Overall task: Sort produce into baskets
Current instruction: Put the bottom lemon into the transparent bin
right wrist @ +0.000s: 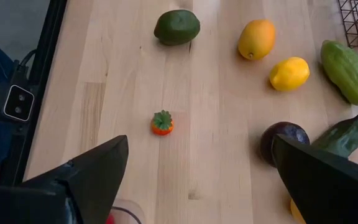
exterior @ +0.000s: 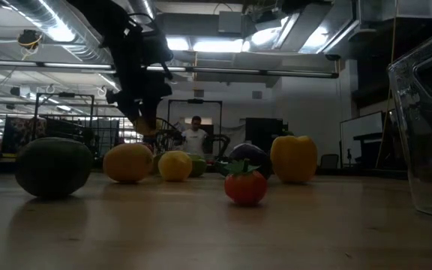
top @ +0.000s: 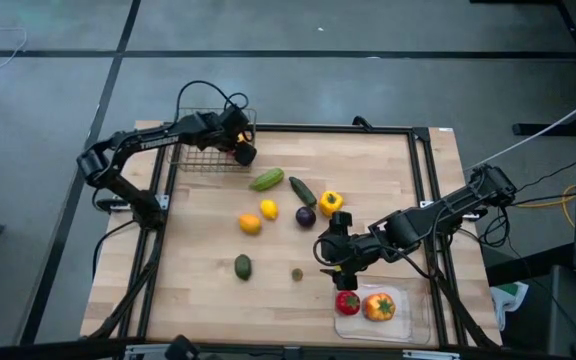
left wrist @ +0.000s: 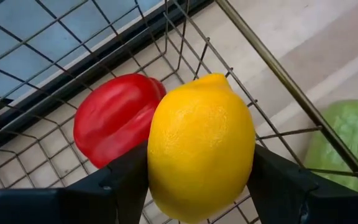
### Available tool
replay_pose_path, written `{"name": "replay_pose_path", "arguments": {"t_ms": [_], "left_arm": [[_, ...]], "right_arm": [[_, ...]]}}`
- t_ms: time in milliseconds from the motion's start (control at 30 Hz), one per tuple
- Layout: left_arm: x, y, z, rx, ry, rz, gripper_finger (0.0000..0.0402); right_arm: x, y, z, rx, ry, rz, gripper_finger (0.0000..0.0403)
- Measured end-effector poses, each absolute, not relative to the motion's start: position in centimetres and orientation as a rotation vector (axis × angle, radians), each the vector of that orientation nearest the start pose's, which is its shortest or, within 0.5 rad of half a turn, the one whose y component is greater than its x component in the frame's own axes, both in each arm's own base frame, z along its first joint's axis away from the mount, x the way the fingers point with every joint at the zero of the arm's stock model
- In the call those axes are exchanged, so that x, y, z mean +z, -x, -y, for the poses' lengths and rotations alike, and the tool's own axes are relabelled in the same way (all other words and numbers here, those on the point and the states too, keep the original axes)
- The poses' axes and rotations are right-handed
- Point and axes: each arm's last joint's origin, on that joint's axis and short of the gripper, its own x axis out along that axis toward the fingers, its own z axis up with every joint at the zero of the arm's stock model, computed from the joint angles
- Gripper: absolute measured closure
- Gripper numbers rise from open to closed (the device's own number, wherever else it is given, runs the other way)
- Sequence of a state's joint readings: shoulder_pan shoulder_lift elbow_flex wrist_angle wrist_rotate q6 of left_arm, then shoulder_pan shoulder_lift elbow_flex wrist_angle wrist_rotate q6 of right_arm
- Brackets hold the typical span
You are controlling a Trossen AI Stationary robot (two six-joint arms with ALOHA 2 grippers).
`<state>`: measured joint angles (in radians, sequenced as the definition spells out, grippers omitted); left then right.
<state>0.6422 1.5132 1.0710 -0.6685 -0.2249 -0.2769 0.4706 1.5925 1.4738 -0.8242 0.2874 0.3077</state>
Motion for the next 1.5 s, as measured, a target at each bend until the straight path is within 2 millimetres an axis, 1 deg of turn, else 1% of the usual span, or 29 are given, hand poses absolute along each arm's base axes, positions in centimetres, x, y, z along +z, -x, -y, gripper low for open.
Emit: {"name": "replay_pose_path", "arguments": {"t_ms": [133,300,500,633,867,967,1067,1200,1333,1500], "left_arm": [[23.7,-23.3,-17.6,0.84,0.485,-0.986,0.0169],[25.8,-23.2,-15.8,0.707,0.512,-0.898,0.0169],[28.2,-23.9,-11.7,0.504,0.518,-0.814,0.0169],[29.2,-25.1,-8.6,0.376,0.475,-0.759,0.0169],[30.2,-27.3,-3.4,0.18,0.439,-0.649,0.0169],[30.5,-27.7,-1.5,0.114,0.446,-0.624,0.0169],[30.7,-27.8,0.3,0.066,0.471,-0.622,0.0169],[30.8,-28.0,2.4,0.008,0.516,-0.61,0.0169],[31.1,-28.3,4.1,-0.051,0.543,-0.575,0.0169],[31.7,-28.8,5.6,-0.108,0.583,-0.5,0.0169]], "right_arm": [[32.1,-30.0,-14.3,0.033,0.062,-0.888,0.001],[32.1,-30.0,-14.3,0.034,0.065,-0.888,0.001],[32.1,-30.0,-14.3,0.057,0.115,-0.887,0.001],[32.1,-30.1,-14.4,0.11,0.217,-0.872,0.001],[32.5,-30.4,-14.5,0.186,0.36,-0.815,0.001],[32.8,-30.8,-14.7,0.201,0.401,-0.761,0.001],[33.3,-31.2,-14.7,0.16,0.467,-0.689,0.001],[34.0,-31.8,-14.7,0.11,0.595,-0.593,0.001],[34.9,-32.3,-14.9,0.122,0.696,-0.49,0.001],[35.7,-32.7,-15.2,0.142,0.749,-0.396,0.001]]}}
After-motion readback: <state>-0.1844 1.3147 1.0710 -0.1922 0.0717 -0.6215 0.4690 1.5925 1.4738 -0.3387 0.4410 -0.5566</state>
